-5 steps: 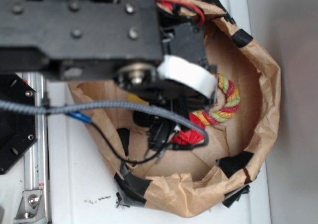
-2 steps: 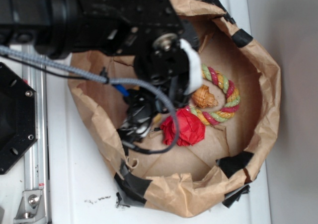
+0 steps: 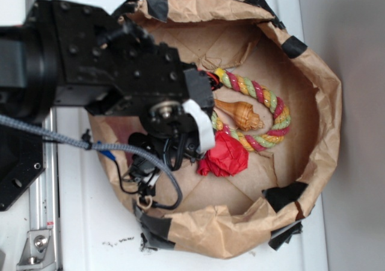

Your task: Grab the green sponge.

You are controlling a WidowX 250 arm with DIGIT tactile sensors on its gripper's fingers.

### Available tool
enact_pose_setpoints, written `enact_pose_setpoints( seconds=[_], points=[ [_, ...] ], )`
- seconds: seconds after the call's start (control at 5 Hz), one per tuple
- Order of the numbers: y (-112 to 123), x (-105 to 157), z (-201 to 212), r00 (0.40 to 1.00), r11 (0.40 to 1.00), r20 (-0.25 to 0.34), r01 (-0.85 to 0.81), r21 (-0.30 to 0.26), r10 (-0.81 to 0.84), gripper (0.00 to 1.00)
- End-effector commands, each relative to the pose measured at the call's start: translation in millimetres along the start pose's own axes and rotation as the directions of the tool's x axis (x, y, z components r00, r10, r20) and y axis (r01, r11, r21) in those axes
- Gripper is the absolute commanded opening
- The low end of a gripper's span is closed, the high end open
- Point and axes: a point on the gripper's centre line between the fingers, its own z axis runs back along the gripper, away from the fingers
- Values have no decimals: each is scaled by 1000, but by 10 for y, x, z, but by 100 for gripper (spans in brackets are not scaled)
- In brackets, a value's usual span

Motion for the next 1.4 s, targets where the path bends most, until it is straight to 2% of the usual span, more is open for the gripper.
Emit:
enact_pose_setpoints(
  seconds=[0.0, 0.2, 0.4, 0.6, 0.8, 1.0, 1.2],
  points=[
    [164, 1, -230, 999, 999, -45, -27, 28, 28, 100],
    [262, 27, -183, 996, 996, -36, -80, 27, 81, 0],
    [330, 78, 19, 996, 995, 3, -91, 46, 91, 0],
    [407, 122, 350, 990, 989, 74, -129, 67, 124, 0],
    [441, 192, 724, 972, 982, 152, -185, 45, 177, 0],
    [309, 382, 968, 925, 943, 209, -331, 36, 317, 0],
    [210, 462, 1099, 887, 914, 237, -405, -18, 397, 0]
  ],
)
